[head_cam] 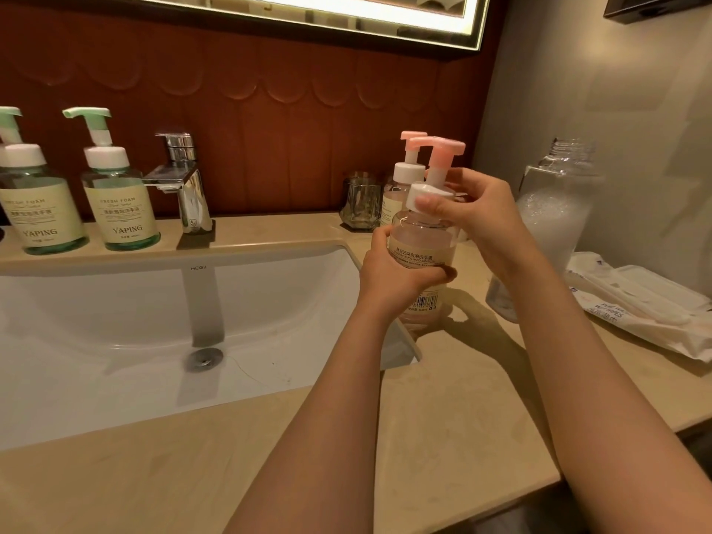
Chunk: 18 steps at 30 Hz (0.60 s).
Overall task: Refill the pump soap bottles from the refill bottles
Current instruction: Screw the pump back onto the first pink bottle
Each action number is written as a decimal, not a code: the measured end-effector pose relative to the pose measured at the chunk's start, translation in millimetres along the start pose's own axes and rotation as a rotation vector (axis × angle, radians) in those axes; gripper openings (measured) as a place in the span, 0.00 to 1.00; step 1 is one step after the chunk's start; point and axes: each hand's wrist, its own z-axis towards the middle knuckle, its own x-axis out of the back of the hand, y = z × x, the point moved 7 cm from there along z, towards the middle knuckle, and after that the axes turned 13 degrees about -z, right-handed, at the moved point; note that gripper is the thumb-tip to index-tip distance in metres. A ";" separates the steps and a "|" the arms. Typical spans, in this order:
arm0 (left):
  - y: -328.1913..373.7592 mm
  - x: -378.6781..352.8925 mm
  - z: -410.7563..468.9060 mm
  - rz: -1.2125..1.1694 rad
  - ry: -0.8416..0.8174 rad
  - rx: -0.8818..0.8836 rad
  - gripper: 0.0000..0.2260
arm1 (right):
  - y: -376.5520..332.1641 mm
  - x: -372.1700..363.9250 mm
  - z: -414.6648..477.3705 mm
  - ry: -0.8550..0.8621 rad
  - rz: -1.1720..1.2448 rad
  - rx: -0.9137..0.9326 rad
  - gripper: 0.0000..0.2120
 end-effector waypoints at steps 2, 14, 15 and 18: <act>-0.5 -0.6 0.2 -0.005 -0.001 0.011 0.35 | -0.6 -2.1 1.0 0.051 -0.055 -0.016 0.26; 0.1 -0.7 0.0 0.002 0.005 0.019 0.36 | -1.0 -6.6 -0.5 -0.013 -0.026 -0.027 0.33; 0.5 -0.7 -0.1 -0.001 0.003 0.021 0.36 | -0.9 -8.4 -0.6 -0.067 0.028 -0.029 0.32; 1.5 0.1 -1.1 -0.005 0.008 0.006 0.36 | -1.3 -4.3 -1.4 -0.165 0.132 -0.006 0.22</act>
